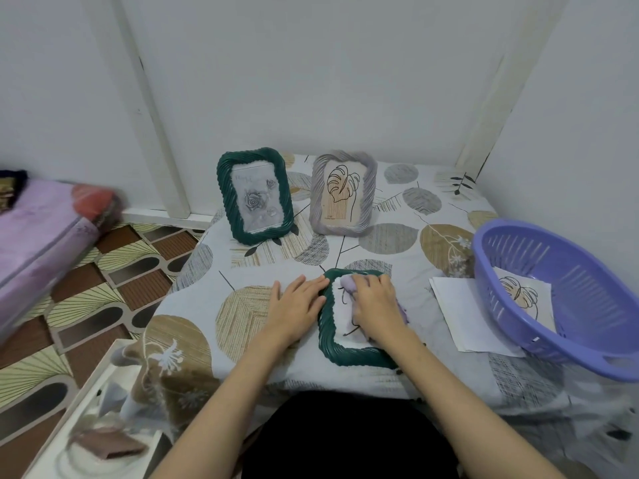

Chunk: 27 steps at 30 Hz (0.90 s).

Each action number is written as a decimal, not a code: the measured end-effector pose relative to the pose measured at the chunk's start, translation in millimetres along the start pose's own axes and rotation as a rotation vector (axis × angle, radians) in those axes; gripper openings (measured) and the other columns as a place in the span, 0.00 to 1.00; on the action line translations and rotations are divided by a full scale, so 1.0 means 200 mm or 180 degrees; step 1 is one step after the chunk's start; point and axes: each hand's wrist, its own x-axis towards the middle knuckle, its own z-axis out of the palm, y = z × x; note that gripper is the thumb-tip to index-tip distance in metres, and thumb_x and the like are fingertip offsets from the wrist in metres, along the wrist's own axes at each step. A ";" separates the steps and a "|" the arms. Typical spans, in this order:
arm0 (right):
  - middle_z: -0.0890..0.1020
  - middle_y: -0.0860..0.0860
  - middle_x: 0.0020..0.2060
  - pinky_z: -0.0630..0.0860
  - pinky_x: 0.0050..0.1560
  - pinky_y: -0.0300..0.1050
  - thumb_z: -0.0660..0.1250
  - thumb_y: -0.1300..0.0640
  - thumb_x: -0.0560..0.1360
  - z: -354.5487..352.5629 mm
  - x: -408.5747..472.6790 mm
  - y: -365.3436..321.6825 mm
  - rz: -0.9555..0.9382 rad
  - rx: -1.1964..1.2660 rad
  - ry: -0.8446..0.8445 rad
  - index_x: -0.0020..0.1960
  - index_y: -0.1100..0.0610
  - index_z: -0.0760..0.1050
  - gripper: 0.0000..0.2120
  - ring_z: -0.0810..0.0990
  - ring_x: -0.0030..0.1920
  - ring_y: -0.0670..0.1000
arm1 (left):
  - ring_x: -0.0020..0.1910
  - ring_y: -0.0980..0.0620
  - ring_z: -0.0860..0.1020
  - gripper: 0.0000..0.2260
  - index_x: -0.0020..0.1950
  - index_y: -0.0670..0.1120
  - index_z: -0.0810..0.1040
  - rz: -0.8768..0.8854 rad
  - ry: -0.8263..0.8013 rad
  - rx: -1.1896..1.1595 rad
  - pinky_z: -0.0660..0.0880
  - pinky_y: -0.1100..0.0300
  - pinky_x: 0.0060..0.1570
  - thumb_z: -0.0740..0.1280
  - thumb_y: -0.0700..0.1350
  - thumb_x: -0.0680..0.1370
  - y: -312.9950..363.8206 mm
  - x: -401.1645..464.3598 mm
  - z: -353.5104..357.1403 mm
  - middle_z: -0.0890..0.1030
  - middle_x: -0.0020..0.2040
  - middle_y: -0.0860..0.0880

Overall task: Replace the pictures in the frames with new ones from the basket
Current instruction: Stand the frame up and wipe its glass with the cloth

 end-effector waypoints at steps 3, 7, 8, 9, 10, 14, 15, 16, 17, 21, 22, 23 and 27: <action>0.73 0.53 0.62 0.63 0.60 0.47 0.55 0.60 0.77 0.01 -0.01 -0.01 -0.0181 0.0309 0.0003 0.67 0.55 0.66 0.18 0.66 0.58 0.56 | 0.75 0.55 0.54 0.18 0.71 0.60 0.61 0.0004 0.0010 0.0007 0.42 0.41 0.73 0.51 0.53 0.81 0.00 0.00 0.00 0.62 0.73 0.62; 0.76 0.52 0.59 0.66 0.56 0.48 0.53 0.56 0.75 -0.01 -0.11 0.09 -0.0464 0.0221 0.0122 0.65 0.54 0.70 0.19 0.69 0.55 0.56 | 0.75 0.56 0.55 0.18 0.70 0.61 0.61 -0.0025 -0.0028 -0.0021 0.41 0.41 0.73 0.52 0.54 0.81 -0.01 0.01 -0.01 0.62 0.72 0.63; 0.77 0.53 0.58 0.67 0.55 0.49 0.54 0.56 0.75 -0.01 -0.11 0.11 -0.0413 0.0101 0.0187 0.64 0.55 0.71 0.19 0.69 0.54 0.57 | 0.75 0.56 0.55 0.18 0.70 0.61 0.61 -0.0023 -0.0041 -0.0038 0.41 0.41 0.73 0.52 0.54 0.80 -0.01 0.01 -0.01 0.62 0.72 0.63; 0.77 0.54 0.58 0.66 0.54 0.50 0.54 0.57 0.75 -0.01 -0.10 0.12 -0.0316 0.0015 0.0178 0.64 0.55 0.70 0.18 0.69 0.54 0.58 | 0.75 0.56 0.55 0.18 0.70 0.61 0.61 -0.0016 -0.0050 -0.0053 0.41 0.41 0.73 0.52 0.54 0.80 -0.01 0.01 -0.01 0.62 0.72 0.63; 0.76 0.54 0.58 0.66 0.55 0.50 0.54 0.57 0.77 -0.01 -0.07 0.12 -0.0210 -0.0010 0.0105 0.65 0.55 0.69 0.17 0.68 0.55 0.57 | 0.75 0.56 0.54 0.18 0.70 0.61 0.61 -0.0012 -0.0053 -0.0061 0.41 0.41 0.73 0.52 0.54 0.80 -0.01 0.01 -0.01 0.62 0.72 0.63; 0.75 0.53 0.61 0.65 0.58 0.50 0.49 0.47 0.77 0.02 0.03 0.04 -0.0086 0.0210 -0.0018 0.66 0.52 0.68 0.21 0.67 0.57 0.57 | 0.75 0.57 0.54 0.18 0.71 0.61 0.60 -0.0017 -0.0022 -0.0028 0.41 0.41 0.72 0.52 0.54 0.80 -0.01 0.00 -0.01 0.62 0.73 0.64; 0.76 0.53 0.60 0.67 0.57 0.52 0.46 0.42 0.75 0.02 0.02 0.02 -0.0118 0.0292 0.0044 0.64 0.50 0.71 0.25 0.68 0.56 0.58 | 0.75 0.57 0.54 0.18 0.71 0.61 0.60 -0.0018 -0.0016 -0.0002 0.41 0.42 0.73 0.52 0.54 0.81 -0.01 0.00 0.00 0.62 0.73 0.64; 0.76 0.52 0.60 0.69 0.55 0.52 0.43 0.40 0.73 0.03 0.00 0.00 -0.0166 0.0368 0.0061 0.62 0.49 0.72 0.28 0.68 0.55 0.58 | 0.75 0.57 0.53 0.18 0.71 0.61 0.60 -0.0017 -0.0011 0.0023 0.41 0.42 0.73 0.51 0.54 0.81 -0.01 0.00 0.00 0.61 0.73 0.64; 0.76 0.50 0.60 0.70 0.54 0.52 0.42 0.39 0.73 0.04 -0.02 -0.01 -0.0226 0.0400 0.0036 0.62 0.48 0.73 0.29 0.69 0.54 0.58 | 0.75 0.57 0.53 0.18 0.71 0.61 0.59 -0.0014 -0.0004 0.0038 0.41 0.42 0.73 0.51 0.54 0.81 -0.01 0.00 0.00 0.61 0.73 0.64; 0.79 0.49 0.51 0.74 0.43 0.51 0.50 0.45 0.74 0.02 -0.11 0.06 -0.0552 0.0036 0.0214 0.57 0.47 0.77 0.20 0.73 0.45 0.57 | 0.75 0.57 0.53 0.18 0.71 0.61 0.59 -0.0009 0.0015 0.0031 0.41 0.42 0.73 0.50 0.54 0.81 -0.01 -0.01 0.01 0.61 0.73 0.64; 0.80 0.50 0.48 0.74 0.39 0.50 0.53 0.47 0.73 0.02 -0.12 0.08 -0.0532 -0.0050 0.0323 0.54 0.47 0.78 0.18 0.75 0.42 0.57 | 0.75 0.57 0.53 0.18 0.71 0.61 0.60 -0.0010 0.0015 0.0023 0.41 0.42 0.73 0.51 0.54 0.81 -0.01 -0.01 0.01 0.61 0.73 0.64; 0.81 0.51 0.45 0.74 0.36 0.50 0.56 0.50 0.73 0.02 -0.11 0.09 -0.0446 -0.0106 0.0406 0.51 0.49 0.79 0.15 0.75 0.40 0.57 | 0.75 0.57 0.53 0.18 0.71 0.61 0.60 -0.0009 0.0013 0.0021 0.41 0.42 0.73 0.51 0.53 0.81 -0.01 -0.01 0.01 0.61 0.73 0.64; 0.78 0.60 0.47 0.71 0.45 0.53 0.62 0.61 0.74 0.04 0.01 -0.02 0.0224 -0.0034 0.0436 0.53 0.57 0.78 0.10 0.73 0.46 0.62 | 0.75 0.57 0.53 0.18 0.71 0.61 0.60 -0.0010 0.0011 0.0032 0.41 0.42 0.73 0.50 0.54 0.81 0.00 -0.01 0.01 0.61 0.73 0.63</action>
